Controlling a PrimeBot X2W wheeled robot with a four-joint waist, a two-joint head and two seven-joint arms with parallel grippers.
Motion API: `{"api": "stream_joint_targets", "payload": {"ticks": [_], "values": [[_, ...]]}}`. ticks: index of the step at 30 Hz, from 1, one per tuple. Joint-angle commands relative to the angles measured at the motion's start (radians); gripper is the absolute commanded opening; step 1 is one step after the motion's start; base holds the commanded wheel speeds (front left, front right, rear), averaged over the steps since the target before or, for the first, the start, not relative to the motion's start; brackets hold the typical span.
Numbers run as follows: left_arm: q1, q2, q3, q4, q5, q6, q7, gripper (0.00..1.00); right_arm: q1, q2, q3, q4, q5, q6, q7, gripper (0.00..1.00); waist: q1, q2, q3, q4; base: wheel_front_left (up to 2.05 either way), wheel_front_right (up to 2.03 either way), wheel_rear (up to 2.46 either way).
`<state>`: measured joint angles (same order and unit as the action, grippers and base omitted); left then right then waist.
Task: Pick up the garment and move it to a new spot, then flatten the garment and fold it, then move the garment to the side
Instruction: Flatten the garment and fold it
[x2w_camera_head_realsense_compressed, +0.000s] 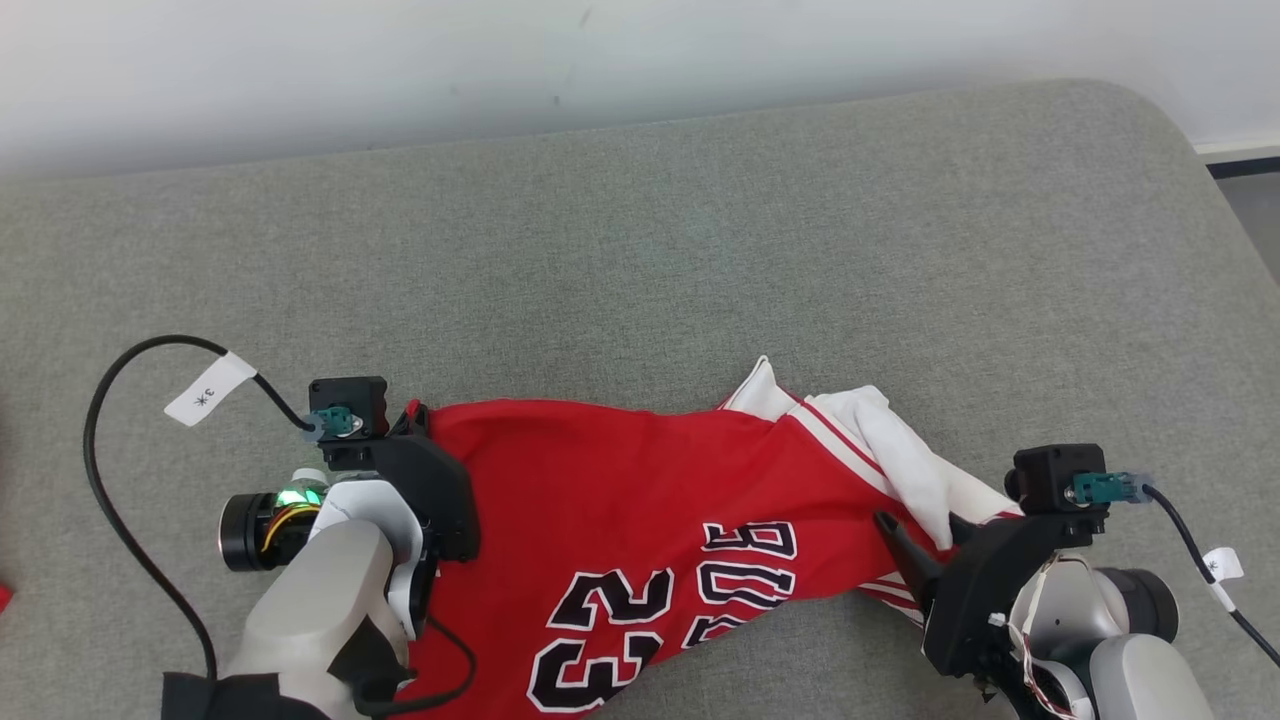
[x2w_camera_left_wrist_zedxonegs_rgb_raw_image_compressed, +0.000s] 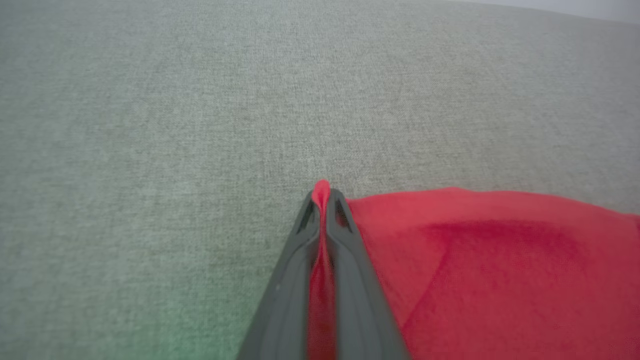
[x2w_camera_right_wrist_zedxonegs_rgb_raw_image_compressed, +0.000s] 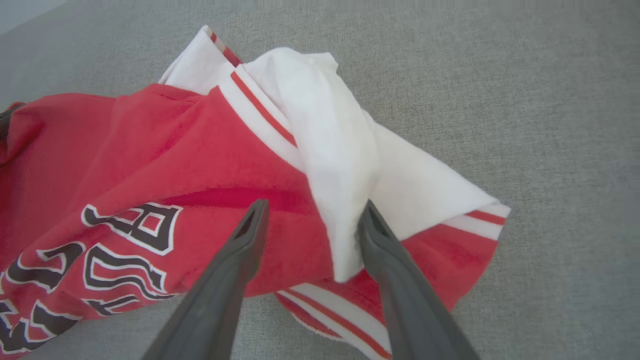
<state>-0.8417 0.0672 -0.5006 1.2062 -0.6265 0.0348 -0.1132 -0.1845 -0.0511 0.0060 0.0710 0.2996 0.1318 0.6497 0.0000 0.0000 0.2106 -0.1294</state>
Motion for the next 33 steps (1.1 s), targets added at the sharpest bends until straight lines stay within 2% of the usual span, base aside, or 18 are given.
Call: {"api": "stream_joint_targets", "payload": {"ticks": [1, 5, 9, 15, 18, 21, 27, 33], "values": [[-0.007, -0.002, -0.002, 0.003, -0.010, -0.002, -0.006, 0.00, 0.003, 0.001, 0.002, -0.011, -0.010, -0.002, -0.011, 0.83, 0.0000, 0.0000, 0.000, -0.001, 0.00, 0.00, 0.00], [-0.007, -0.004, -0.006, 0.006, -0.015, -0.005, -0.007, 0.00, -0.004, 0.002, 0.054, -0.047, 0.018, -0.002, -0.025, 0.91, 0.0000, 0.0000, -0.001, -0.004, 0.00, 0.00, 0.00], [-0.007, -0.004, -0.006, 0.010, -0.020, -0.004, -0.009, 0.00, 0.003, 0.001, 0.162, -0.087, 0.087, -0.002, -0.008, 1.00, 0.0000, 0.0000, -0.004, -0.007, 0.00, 0.00, 0.00], [-0.002, -0.005, -0.011, 0.014, -0.021, -0.002, -0.014, 0.00, -0.012, 0.001, 0.279, -0.156, 0.136, -0.002, -0.009, 1.00, 0.0000, 0.0000, -0.008, -0.005, 0.00, 0.00, 0.00], [0.006, -0.005, -0.012, 0.015, -0.024, -0.002, -0.018, 0.00, -0.016, 0.000, 0.305, -0.200, 0.155, -0.002, -0.009, 1.00, 0.0000, 0.0000, -0.014, -0.006, 0.00, 0.00, 0.00], [0.013, -0.003, -0.013, 0.018, -0.025, -0.003, -0.020, 0.00, 0.005, 0.000, 0.288, -0.238, 0.137, -0.002, 0.013, 1.00, 0.0000, 0.0000, -0.020, -0.009, 0.00, 0.00, 0.00], [0.013, 0.002, -0.016, 0.018, -0.032, -0.009, -0.025, 0.00, 0.086, -0.004, 0.131, -0.272, 0.012, -0.002, 0.081, 1.00, 0.0000, 0.0000, -0.026, -0.013, 0.00, 0.00, 0.00], [-0.002, 0.004, -0.021, 0.019, -0.035, -0.012, -0.024, 0.00, 0.097, 0.000, 0.080, -0.224, -0.008, -0.002, 0.097, 1.00, 0.0000, 0.0000, -0.016, -0.014, 0.00, 0.00, 0.00]]}}
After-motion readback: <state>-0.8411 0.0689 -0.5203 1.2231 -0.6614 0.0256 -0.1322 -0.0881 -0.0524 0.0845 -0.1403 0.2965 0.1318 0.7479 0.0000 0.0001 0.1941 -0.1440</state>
